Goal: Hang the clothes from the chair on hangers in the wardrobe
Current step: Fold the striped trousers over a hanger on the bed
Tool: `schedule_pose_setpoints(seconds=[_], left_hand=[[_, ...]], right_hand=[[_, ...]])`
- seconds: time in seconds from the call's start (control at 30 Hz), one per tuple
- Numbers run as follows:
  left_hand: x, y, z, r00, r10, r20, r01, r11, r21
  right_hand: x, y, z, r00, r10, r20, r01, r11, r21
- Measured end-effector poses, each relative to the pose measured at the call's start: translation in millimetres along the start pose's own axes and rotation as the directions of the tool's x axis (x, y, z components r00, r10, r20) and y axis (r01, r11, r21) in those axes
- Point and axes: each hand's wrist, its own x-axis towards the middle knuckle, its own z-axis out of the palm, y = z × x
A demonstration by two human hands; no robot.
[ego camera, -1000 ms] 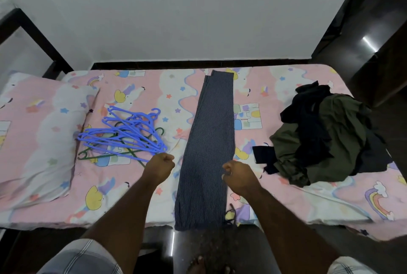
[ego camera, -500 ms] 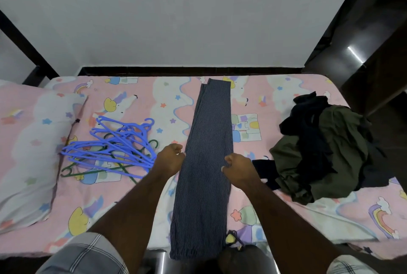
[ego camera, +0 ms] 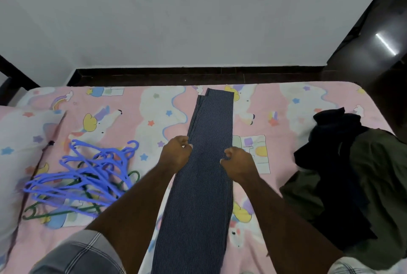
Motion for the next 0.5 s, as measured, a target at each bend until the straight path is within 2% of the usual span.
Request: schedule_pose_setpoints(seconds=[0.23,0.3,0.5], left_hand=[[88,23,29,0.999,-0.024,-0.039,0.024,1.000,-0.016],[90,20,27,0.999,-0.029,-0.035,0.029,1.000,-0.003],[81,-35,55,0.987,-0.160,-0.002,0.160,0.986,0.056]], right_hand=[[105,19,-19,1.000,0.019,-0.025,-0.019,1.000,-0.003],[114,20,-23,0.999,0.031,-0.033,-0.032,0.999,-0.011],[117,52,22,0.993,0.099,0.064,-0.099,0.995,0.000]])
